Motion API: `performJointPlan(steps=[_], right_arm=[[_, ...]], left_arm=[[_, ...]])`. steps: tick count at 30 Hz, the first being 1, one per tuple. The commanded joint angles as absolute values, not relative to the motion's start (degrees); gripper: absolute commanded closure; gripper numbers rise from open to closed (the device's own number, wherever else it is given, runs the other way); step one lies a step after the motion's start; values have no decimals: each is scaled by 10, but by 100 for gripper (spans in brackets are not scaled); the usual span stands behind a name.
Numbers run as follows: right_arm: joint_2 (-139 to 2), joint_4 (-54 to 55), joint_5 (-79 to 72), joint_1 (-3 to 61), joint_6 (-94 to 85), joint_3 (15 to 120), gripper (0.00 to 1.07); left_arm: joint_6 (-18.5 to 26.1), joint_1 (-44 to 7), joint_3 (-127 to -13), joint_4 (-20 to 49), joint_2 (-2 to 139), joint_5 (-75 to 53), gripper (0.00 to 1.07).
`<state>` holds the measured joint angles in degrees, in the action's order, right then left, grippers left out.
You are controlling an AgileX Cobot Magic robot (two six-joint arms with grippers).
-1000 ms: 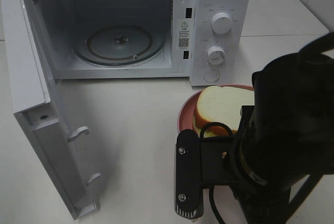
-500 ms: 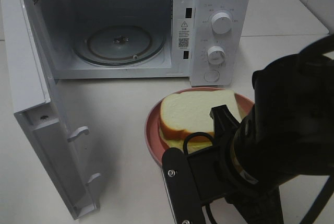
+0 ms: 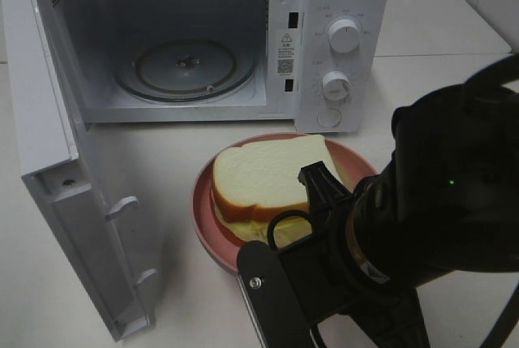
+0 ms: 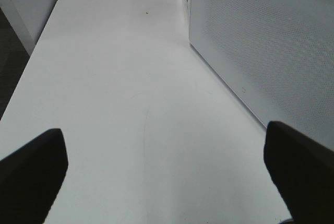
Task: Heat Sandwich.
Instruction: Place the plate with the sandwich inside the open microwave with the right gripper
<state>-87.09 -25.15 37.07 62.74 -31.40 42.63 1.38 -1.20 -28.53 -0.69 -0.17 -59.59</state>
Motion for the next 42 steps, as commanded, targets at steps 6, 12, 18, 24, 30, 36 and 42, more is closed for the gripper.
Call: performJointPlan(steps=[6,12,18,24,30,36,42], right_arm=[[-867,-265,345,626,-358,426,107],[-867,-237,313,566,-451,426,107],[-867,-230,284,522,-519,426,107],[-867,-209,257,481,-611,426,107],[-867,-155,257,438,-706,427,107],[-867,-139,251,433,-737,428,107],[-867,-117,241,433,-746,429,107]], left_arm=[[11,-16,-283,-7,-17,-594,9],[11,-16,-283,-7,-17,-594,9],[11,-16,-283,-7,-17,-594,9],[11,-16,-283,-7,-17,-594,9],[11,-16,-283,-7,-17,-594,9],[11,-16,-283,-7,-17,-594,9],[11,-16,-283,-7,-17,-594,9]])
